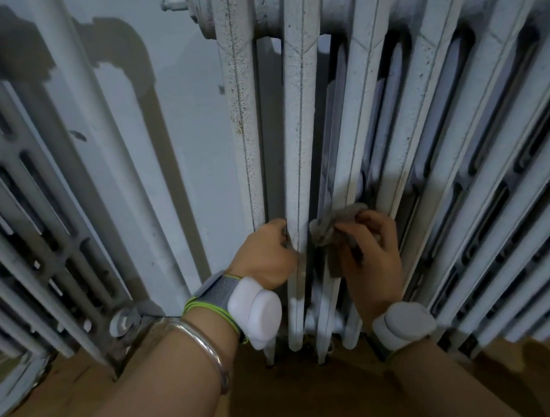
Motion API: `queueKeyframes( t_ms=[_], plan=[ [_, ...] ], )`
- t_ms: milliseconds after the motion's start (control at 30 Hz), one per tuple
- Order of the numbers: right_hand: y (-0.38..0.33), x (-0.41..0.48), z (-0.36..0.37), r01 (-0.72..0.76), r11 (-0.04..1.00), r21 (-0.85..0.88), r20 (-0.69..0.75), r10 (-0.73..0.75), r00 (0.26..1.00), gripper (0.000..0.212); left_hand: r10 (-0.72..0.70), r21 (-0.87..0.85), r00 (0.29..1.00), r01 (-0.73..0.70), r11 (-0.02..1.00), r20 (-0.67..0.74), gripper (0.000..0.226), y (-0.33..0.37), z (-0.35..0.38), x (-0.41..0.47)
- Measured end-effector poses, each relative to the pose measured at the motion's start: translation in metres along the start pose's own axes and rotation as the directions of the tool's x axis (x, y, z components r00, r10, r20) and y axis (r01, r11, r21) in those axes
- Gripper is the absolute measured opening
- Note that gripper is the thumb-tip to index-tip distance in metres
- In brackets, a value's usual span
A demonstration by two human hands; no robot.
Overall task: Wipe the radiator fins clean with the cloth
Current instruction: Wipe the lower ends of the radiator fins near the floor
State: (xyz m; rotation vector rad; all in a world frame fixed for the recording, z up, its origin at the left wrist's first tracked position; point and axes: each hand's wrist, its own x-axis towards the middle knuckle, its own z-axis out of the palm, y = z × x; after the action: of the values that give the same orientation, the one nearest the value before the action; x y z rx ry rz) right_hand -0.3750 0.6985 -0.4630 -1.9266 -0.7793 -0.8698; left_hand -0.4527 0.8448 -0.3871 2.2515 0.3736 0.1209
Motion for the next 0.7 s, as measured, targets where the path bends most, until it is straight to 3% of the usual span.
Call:
queueKeyframes(
  t_ms=[333,500,600,700],
  plan=[
    [0.031,-0.063,0.019,-0.033,0.999,-0.04,0.138,0.038,0.99,0.022,0.027,-0.026,0.999,-0.026,0.999,0.018,0.045,-0.002,-0.003,-0.003],
    [0.036,-0.076,0.012,-0.217,0.965,-0.147,0.411,0.259,0.874,0.019,-0.013,-0.033,0.998,0.015,0.999,0.055,0.054,-0.003,-0.007,-0.005],
    [0.03,-0.066,0.002,-0.296,0.941,-0.161,0.516,0.336,0.788,0.024,-0.065,0.005,0.996,0.064,0.998,0.061,0.042,-0.008,-0.013,-0.005],
    [0.01,-0.049,-0.005,-0.307,0.95,-0.061,0.484,0.298,0.823,0.023,-0.13,0.098,0.99,0.124,0.987,0.054,0.028,-0.017,-0.023,-0.007]
  ],
)
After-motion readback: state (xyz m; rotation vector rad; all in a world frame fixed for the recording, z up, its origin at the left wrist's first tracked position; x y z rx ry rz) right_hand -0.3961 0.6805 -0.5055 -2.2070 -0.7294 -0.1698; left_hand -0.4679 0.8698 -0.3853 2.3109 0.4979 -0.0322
